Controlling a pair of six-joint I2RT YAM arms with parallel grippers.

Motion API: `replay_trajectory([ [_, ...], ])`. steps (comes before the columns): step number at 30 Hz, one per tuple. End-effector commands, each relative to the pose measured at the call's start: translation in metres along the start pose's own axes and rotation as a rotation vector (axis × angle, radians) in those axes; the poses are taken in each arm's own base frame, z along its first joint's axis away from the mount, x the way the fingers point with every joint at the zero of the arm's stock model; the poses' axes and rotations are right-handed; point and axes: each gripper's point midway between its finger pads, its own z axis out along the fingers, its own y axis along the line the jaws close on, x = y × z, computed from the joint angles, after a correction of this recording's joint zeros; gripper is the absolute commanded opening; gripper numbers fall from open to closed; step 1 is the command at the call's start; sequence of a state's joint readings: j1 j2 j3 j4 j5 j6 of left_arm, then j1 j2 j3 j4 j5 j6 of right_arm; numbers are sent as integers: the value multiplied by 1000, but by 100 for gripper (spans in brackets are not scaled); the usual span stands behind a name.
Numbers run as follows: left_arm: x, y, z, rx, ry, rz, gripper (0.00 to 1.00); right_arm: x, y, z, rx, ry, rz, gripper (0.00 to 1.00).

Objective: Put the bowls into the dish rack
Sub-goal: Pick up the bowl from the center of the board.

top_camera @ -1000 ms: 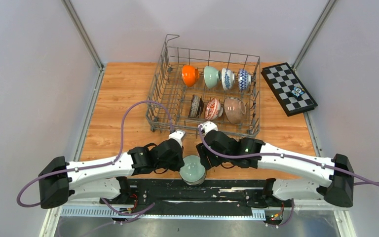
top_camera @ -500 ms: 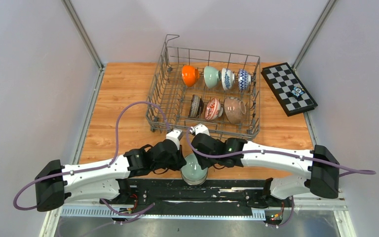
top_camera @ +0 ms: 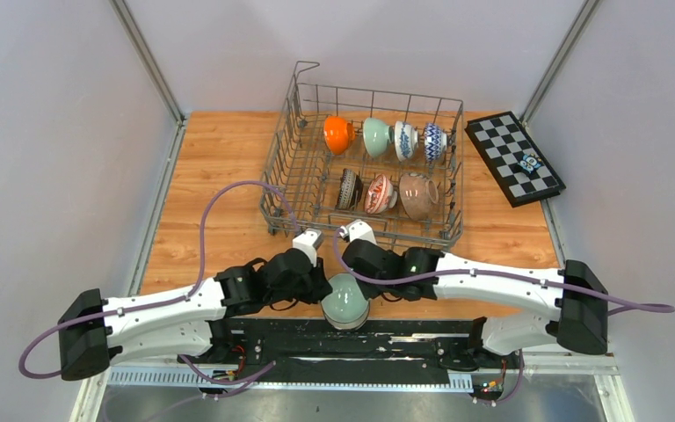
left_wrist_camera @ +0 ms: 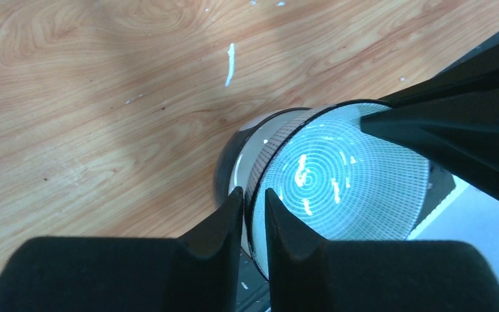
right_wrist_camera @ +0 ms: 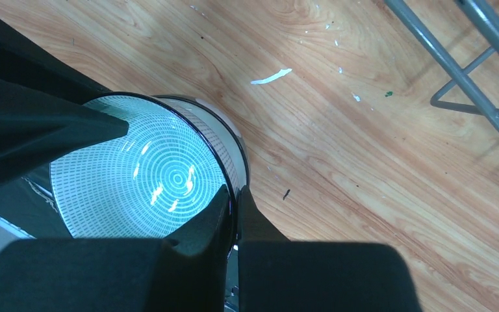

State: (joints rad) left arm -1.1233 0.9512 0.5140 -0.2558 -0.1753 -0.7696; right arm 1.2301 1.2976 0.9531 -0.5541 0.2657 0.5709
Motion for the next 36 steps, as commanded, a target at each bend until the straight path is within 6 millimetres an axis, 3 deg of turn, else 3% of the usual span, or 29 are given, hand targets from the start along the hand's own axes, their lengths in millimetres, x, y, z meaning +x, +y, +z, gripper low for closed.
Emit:
replay_trajectory([
  [1,-27,-26,-12,90,-78,-5,25,-22,3,-23,-14,-91,-4,3],
  [5,-28,-25,-15,75,-65,20,35,-28,1,-33,-17,-121,-7,3],
  [17,-19,-23,-7,51,-4,44,35,-35,3,-42,-8,-164,-32,3],
  [25,-21,-27,-5,57,-7,45,0,-34,5,-42,-5,-163,-59,3],
  [29,-26,-27,-8,47,-19,57,0,-32,8,-44,-25,-157,-82,3],
  [32,-31,-28,-12,43,-29,69,0,-31,11,-47,-45,-155,-106,15],
  [36,-36,-30,-16,41,-25,90,0,-33,14,-60,-86,-170,-170,38],
])
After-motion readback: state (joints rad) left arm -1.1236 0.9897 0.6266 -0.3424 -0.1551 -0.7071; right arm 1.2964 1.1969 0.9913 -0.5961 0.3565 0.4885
